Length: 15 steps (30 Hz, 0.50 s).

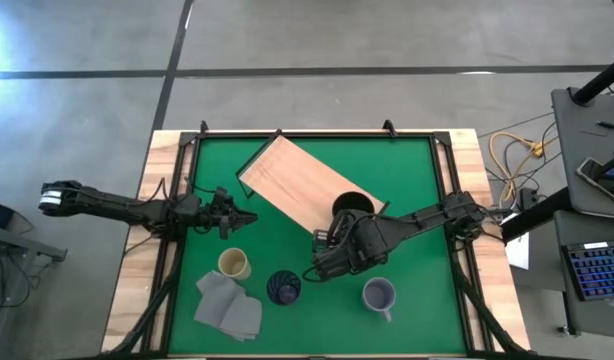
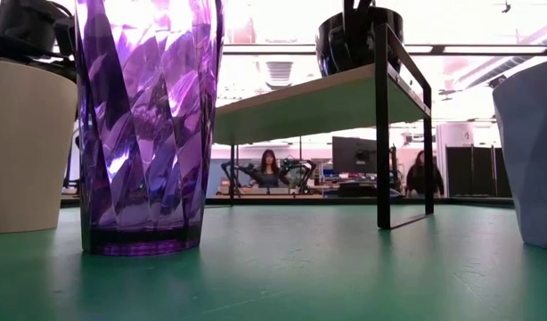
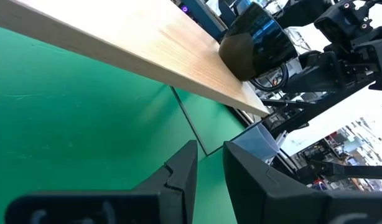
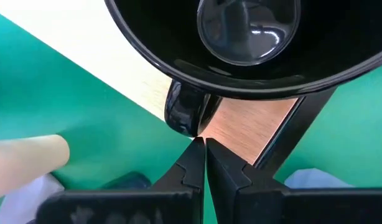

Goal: Stack small to large cups/mugs on shelf
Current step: Put the black mug on the shelf, then put the blue mug on the shelf

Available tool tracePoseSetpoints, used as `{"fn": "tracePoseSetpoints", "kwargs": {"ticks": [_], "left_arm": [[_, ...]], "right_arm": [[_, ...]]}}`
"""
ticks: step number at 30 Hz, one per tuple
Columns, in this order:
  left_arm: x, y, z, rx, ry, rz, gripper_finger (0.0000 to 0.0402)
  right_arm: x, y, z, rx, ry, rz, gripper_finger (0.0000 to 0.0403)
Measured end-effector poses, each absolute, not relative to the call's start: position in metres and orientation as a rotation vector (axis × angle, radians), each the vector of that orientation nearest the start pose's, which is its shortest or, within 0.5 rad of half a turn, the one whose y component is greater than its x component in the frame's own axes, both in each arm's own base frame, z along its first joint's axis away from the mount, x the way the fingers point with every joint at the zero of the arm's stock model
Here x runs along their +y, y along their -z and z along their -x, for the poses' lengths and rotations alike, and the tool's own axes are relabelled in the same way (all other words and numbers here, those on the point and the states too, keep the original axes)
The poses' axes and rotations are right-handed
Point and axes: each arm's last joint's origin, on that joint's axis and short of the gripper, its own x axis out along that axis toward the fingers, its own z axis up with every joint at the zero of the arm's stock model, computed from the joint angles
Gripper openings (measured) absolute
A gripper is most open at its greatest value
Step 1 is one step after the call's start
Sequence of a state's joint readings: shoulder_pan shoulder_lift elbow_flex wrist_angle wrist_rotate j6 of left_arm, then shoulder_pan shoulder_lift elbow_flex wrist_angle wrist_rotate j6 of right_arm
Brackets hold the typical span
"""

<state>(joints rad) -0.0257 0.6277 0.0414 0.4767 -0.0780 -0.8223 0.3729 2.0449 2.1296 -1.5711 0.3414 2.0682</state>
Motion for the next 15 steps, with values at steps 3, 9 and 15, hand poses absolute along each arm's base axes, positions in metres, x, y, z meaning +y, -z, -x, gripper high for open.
{"fn": "tracePoseSetpoints", "kwargs": {"ticks": [3, 9, 15], "left_arm": [[-0.001, -0.162, -0.140, 0.082, -0.094, 0.815, 0.0063], [-0.001, -0.163, -0.140, 0.078, -0.093, 0.815, 0.0063], [-0.001, -0.168, -0.141, 0.053, -0.082, 0.817, 0.0063]], "right_arm": [[0.132, -0.325, -0.365, 0.780, 1.258, -1.198, 0.0008], [0.134, -0.338, -0.361, 0.812, 1.172, -1.200, 0.0009], [0.137, -0.378, -0.346, 0.809, 1.014, -1.220, 0.0013]]}}
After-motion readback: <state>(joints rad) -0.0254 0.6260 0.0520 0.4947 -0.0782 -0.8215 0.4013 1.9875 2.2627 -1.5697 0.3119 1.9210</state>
